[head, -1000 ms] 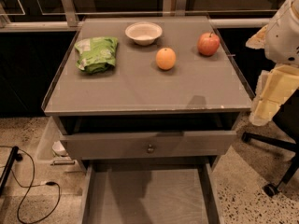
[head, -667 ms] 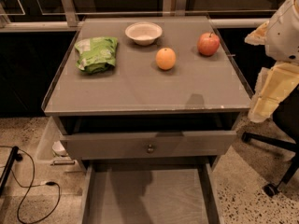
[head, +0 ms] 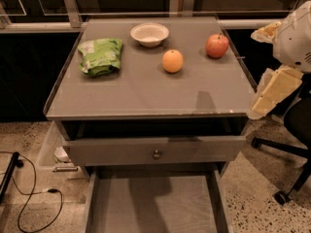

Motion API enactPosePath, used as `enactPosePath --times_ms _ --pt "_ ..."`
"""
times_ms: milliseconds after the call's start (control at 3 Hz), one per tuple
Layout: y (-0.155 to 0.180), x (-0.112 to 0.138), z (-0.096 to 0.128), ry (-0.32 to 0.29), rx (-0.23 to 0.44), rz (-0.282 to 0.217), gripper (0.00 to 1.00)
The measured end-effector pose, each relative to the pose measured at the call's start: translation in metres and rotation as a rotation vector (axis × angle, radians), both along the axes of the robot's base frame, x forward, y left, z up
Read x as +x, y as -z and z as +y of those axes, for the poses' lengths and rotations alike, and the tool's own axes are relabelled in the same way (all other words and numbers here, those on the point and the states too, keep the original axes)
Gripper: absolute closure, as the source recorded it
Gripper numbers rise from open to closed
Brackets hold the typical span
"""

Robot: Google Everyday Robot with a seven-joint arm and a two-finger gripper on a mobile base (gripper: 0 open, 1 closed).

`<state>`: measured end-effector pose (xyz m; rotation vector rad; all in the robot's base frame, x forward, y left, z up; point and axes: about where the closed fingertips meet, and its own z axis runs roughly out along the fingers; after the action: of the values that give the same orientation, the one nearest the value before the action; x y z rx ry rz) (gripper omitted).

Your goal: Place orange into middle drawer

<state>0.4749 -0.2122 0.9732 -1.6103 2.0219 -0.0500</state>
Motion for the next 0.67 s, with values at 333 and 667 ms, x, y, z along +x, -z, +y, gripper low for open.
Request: enactPosePath --times_ms 333,667 --pt "0.0 0.0 0.0 0.0 0.0 0.0 0.0" --pt "-0.0003 0.0026 0.0034 -0.005 0.021 -0.011 0.0"
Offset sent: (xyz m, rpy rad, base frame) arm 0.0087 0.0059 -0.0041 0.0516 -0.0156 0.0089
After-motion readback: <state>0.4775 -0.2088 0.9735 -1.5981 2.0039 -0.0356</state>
